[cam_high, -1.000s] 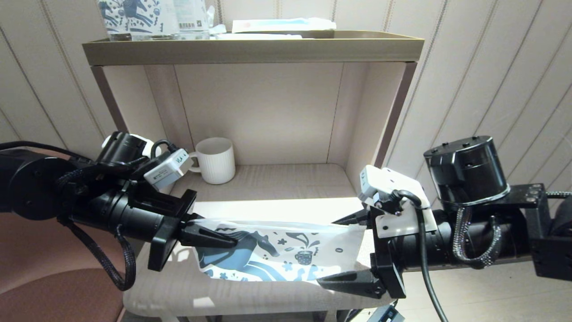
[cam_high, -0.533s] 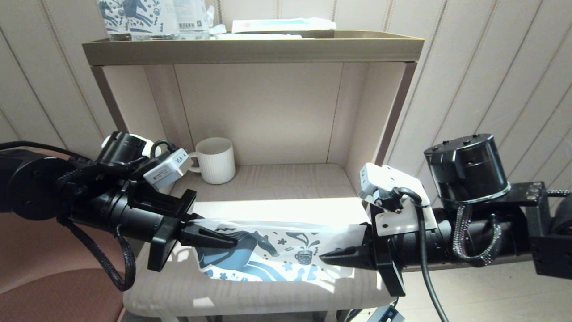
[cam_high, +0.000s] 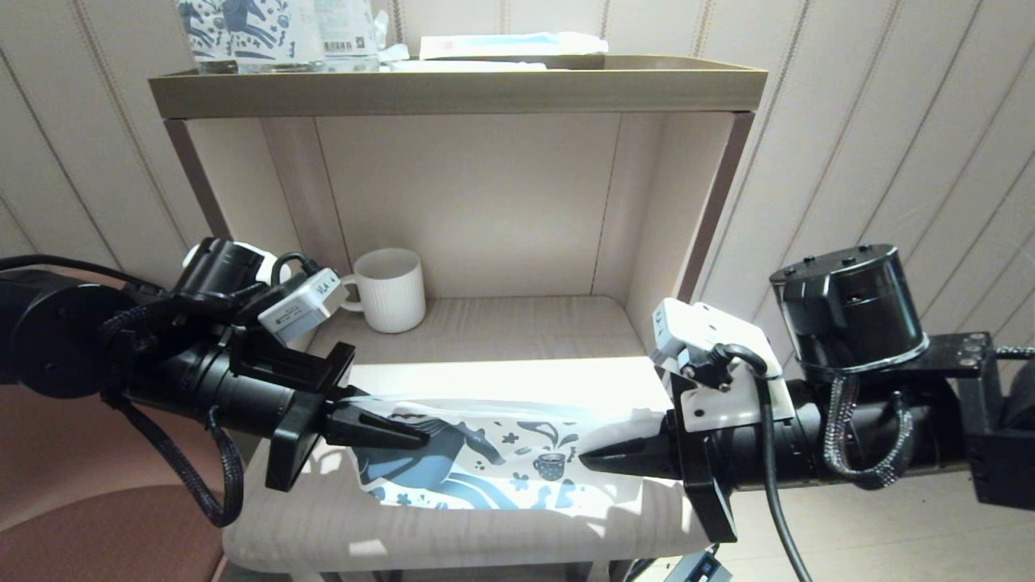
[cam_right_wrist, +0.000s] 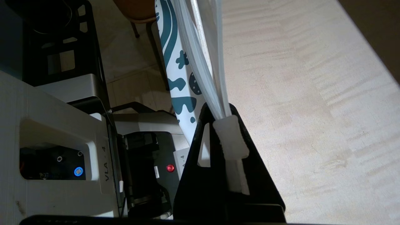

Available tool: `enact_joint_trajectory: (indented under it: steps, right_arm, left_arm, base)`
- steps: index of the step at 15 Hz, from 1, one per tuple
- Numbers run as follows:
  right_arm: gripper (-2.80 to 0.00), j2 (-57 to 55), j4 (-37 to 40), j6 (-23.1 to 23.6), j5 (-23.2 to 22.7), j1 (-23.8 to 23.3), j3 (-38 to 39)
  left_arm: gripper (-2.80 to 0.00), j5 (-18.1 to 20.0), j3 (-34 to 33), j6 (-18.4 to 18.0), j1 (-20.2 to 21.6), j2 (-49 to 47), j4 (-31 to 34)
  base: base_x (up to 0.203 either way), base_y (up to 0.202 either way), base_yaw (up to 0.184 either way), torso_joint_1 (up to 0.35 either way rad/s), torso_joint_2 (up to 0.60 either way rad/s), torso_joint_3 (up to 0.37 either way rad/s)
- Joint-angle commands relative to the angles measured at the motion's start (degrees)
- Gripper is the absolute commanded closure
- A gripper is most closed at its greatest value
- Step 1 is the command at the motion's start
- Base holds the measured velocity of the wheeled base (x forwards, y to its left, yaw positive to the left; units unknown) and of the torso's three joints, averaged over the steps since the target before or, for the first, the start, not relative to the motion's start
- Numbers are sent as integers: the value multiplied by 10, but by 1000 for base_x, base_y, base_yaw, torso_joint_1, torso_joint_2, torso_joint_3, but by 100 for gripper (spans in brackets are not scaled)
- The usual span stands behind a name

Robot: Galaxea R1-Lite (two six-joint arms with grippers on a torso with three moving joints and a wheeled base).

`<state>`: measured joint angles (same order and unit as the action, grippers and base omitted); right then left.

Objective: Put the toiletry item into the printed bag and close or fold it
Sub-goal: Hand it to the other hand

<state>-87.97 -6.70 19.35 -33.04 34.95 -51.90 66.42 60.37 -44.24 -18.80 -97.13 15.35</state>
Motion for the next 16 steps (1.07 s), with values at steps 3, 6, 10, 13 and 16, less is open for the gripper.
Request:
enact_joint_trajectory:
  steps: [3, 6, 10, 13, 16]
  right_arm:
    - [0, 1, -1, 2, -2, 1, -1]
    - [0, 1, -1, 2, -2, 1, -2]
    - [0, 1, -1, 2, -1, 1, -2]
    - [0, 2, -1, 2, 0, 1, -2]
    - [0, 3, 0, 2, 1, 1, -2]
  left_arm:
    - [0, 4, 0, -2, 0, -3, 0]
    - [0, 4, 5, -1, 0, -4, 1]
    - [-280, 3, 0, -2, 0, -3, 1]
    - [-280, 3, 2, -2, 0, -3, 2]
    - [-280, 4, 0, -2, 0, 0, -1]
  base:
    - [0, 0, 0, 0, 0, 0]
    - [0, 0, 0, 0, 0, 0]
    - [0, 0, 0, 0, 0, 0]
    - [0, 0, 0, 0, 0, 0]
    - [0, 0, 0, 0, 0, 0]
